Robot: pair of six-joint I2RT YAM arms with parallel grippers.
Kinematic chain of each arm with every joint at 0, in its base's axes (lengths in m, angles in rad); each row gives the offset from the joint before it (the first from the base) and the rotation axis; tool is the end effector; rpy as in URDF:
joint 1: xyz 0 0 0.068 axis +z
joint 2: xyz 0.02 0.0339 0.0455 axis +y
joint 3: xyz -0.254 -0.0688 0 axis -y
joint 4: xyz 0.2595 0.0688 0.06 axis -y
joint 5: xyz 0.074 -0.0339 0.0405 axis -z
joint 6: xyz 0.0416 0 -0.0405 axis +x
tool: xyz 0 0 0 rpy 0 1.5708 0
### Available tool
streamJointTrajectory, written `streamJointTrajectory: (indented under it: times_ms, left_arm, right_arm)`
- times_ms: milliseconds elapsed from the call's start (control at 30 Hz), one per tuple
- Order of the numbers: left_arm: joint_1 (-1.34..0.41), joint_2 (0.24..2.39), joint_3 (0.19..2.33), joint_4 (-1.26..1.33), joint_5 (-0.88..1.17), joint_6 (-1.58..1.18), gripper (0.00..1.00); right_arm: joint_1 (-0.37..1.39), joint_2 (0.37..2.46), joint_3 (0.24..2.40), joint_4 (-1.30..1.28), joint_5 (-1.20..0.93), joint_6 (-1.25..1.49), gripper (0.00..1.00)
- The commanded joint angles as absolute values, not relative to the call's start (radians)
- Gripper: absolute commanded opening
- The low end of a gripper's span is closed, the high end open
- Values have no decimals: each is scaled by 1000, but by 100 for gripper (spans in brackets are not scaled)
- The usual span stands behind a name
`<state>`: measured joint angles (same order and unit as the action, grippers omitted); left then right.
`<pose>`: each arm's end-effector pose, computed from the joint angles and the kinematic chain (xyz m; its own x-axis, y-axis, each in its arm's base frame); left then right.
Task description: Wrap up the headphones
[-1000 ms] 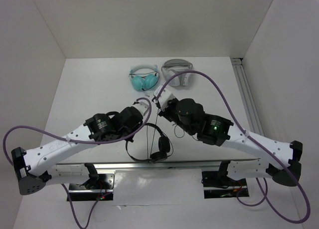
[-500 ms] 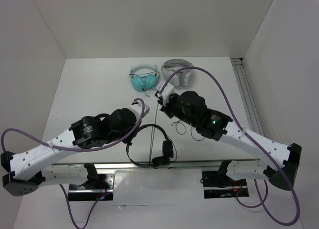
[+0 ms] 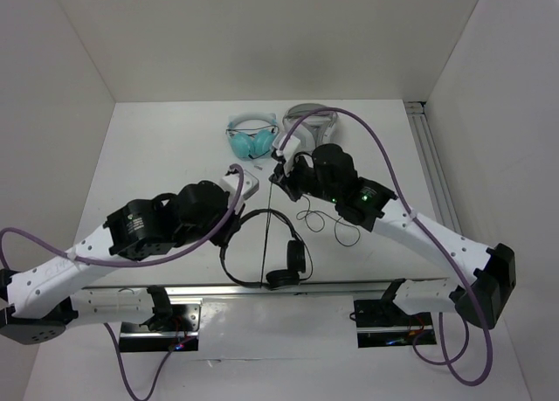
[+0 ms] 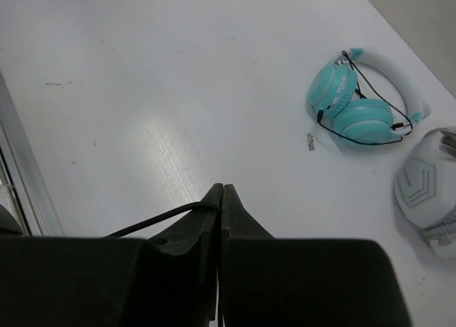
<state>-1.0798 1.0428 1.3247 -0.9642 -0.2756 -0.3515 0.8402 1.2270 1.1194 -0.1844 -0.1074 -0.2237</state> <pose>0.1105 -0.1826 0.3908 -0.5370 0.3017 -0.7877 0.6008 0.7923 -0.1061 0.2031 0.2333 0.3512 -0.0078 -0.3393 -0.9407 -0.8314 0.5248 -0.1824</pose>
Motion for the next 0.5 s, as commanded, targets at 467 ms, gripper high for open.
streamJointTrajectory:
  times_ms: [467]
  left_arm:
    - [-1094, 914, 1462, -900, -491, -402, 0]
  right_arm:
    - [752, 1414, 962, 355, -641, 101, 13]
